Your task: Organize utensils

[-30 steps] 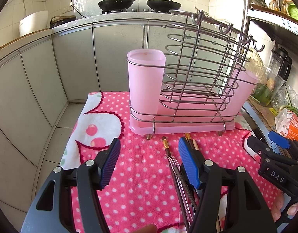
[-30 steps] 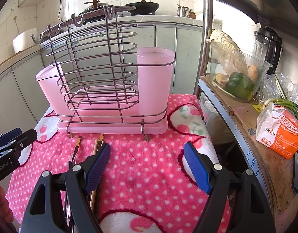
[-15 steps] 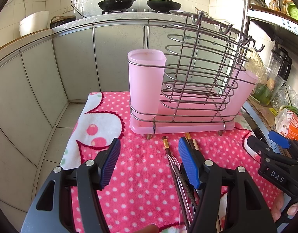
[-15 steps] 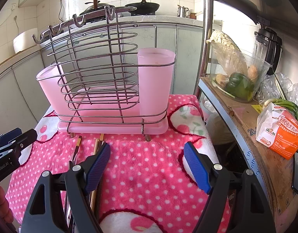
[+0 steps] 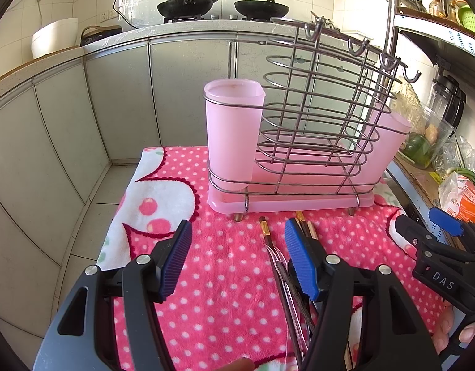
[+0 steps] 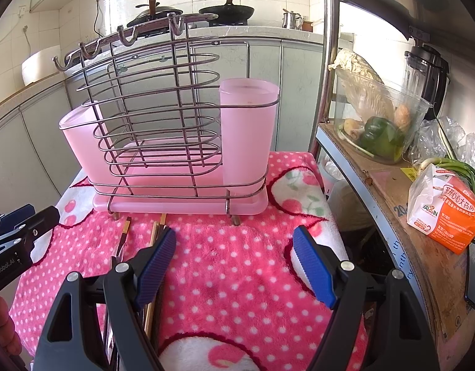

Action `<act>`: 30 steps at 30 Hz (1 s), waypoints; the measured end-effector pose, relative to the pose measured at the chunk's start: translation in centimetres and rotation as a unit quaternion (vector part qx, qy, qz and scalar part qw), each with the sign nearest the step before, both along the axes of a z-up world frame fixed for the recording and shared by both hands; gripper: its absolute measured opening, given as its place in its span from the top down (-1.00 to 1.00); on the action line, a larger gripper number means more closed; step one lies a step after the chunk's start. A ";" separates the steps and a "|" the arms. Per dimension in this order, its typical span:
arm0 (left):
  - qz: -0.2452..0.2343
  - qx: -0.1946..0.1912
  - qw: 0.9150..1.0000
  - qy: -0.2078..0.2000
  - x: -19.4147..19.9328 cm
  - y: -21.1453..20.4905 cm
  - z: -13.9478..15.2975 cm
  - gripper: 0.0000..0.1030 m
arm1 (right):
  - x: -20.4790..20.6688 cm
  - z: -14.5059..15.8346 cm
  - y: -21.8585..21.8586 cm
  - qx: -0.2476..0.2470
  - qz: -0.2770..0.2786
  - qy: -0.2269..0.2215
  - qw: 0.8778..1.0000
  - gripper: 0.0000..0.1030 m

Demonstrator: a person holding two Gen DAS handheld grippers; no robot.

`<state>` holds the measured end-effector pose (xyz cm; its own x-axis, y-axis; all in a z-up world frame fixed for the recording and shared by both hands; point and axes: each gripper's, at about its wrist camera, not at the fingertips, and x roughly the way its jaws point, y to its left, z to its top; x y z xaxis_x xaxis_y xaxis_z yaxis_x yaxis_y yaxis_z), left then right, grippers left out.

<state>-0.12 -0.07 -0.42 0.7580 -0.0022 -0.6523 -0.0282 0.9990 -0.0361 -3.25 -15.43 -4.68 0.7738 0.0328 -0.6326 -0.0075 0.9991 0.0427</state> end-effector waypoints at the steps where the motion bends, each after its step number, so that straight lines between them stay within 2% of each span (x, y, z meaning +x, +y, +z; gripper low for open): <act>1: 0.000 0.000 1.000 0.001 0.0 0.0 -0.1 -0.22 | 0.0 -0.1 0.0 0.000 0.000 0.000 1.000 -0.49; 18: 0.001 0.002 1.000 0.006 -0.1 0.7 -0.3 -0.22 | 0.1 -0.5 0.1 0.003 0.002 0.003 1.000 -0.49; 30: 0.002 0.001 1.000 0.030 0.4 1.5 -1.5 -0.22 | 0.5 -1.2 0.4 0.016 0.016 0.022 1.000 -0.49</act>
